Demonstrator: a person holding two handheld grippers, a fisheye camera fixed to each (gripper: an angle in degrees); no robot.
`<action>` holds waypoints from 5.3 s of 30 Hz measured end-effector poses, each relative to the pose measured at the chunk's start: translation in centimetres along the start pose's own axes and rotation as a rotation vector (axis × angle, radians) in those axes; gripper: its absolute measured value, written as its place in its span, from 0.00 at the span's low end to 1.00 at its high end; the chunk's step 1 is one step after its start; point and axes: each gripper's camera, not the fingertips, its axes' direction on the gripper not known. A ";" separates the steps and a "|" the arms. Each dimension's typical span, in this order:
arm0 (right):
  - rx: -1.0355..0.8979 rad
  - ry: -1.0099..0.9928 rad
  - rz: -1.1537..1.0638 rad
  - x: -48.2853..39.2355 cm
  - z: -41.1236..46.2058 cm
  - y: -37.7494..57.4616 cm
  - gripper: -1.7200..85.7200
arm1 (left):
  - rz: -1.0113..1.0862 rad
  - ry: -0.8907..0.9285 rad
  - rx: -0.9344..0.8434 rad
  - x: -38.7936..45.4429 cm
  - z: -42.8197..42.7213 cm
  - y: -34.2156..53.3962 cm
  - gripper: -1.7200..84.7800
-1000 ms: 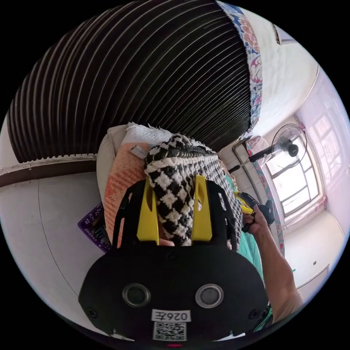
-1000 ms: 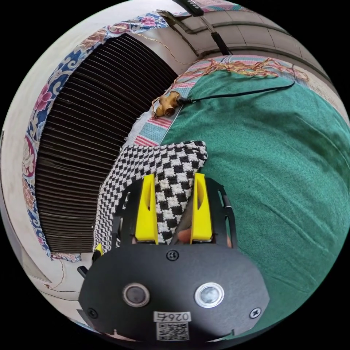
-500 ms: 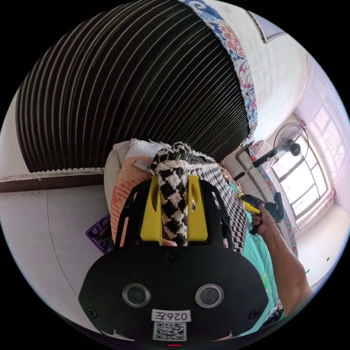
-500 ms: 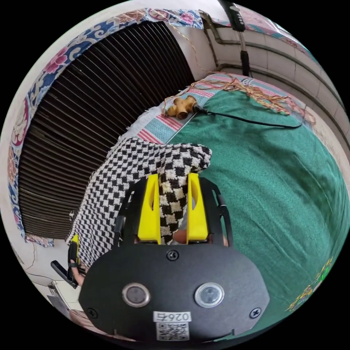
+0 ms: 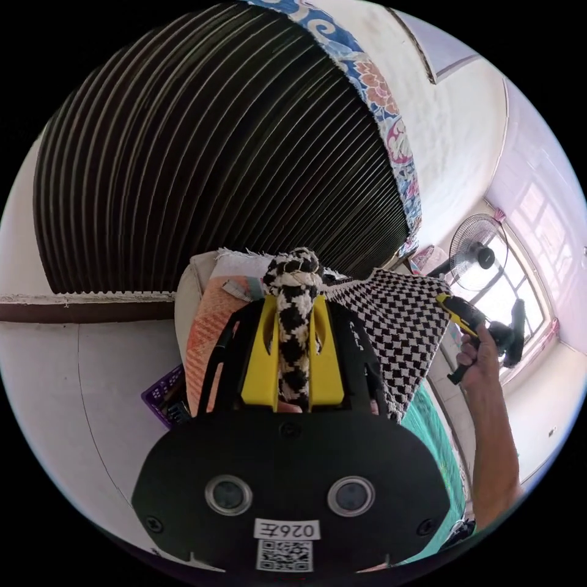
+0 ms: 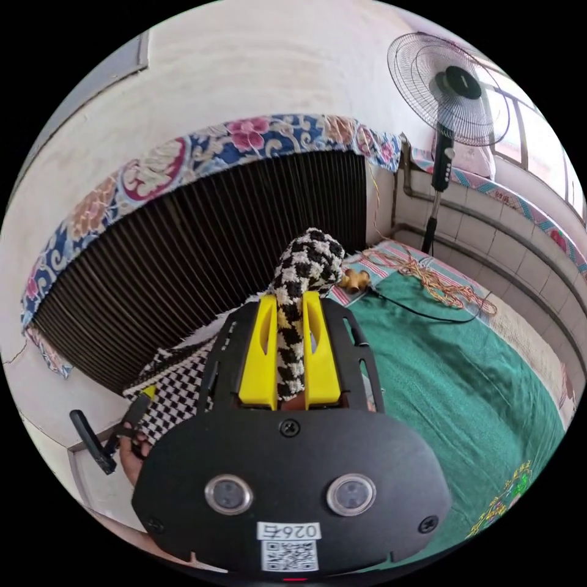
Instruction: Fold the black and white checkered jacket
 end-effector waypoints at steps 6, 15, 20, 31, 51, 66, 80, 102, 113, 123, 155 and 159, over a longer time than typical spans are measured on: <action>0.081 -0.053 -0.069 -7.3 -6.9 3.1 0.04 | -0.084 0.029 -0.034 -0.4 0.6 1.0 0.11; 0.211 -0.055 -0.162 -14.9 -19.7 7.5 0.04 | -0.074 0.122 0.000 4.6 -1.4 1.7 0.11; 0.309 -0.016 -0.163 -16.2 -28.2 9.0 0.04 | 0.045 0.297 0.053 11.0 -2.3 1.8 0.10; 0.406 0.313 -0.142 -10.8 -45.1 12.9 0.05 | 0.465 0.581 -0.103 33.0 2.5 6.6 0.10; -0.134 0.068 0.228 6.0 -40.2 29.0 0.10 | 0.475 0.677 -0.698 50.3 25.7 12.5 0.03; -0.300 0.263 0.028 -1.3 -42.9 23.9 0.01 | 1.046 0.457 -0.958 69.1 30.6 20.7 0.06; -0.050 0.005 0.418 5.9 -66.4 19.7 0.07 | 0.855 0.815 -1.124 76.3 32.4 18.1 0.03; -0.100 -0.033 0.473 11.5 -82.3 7.8 0.13 | 1.257 1.102 -1.218 94.6 22.1 26.9 0.02; -0.230 0.094 0.538 12.9 -87.4 2.5 0.19 | 1.424 1.252 -1.230 98.9 16.2 30.4 0.02; -0.257 0.063 0.600 14.1 -92.9 -1.6 0.20 | 1.496 1.406 -1.335 101.2 12.9 29.5 0.02; 0.002 -0.392 1.027 18.8 -100.5 -0.9 0.12 | 1.342 1.724 -1.374 103.1 9.5 20.5 0.02; 0.049 -0.369 1.016 17.4 -101.1 -0.4 0.05 | 1.366 1.721 -1.382 103.4 9.1 21.2 0.02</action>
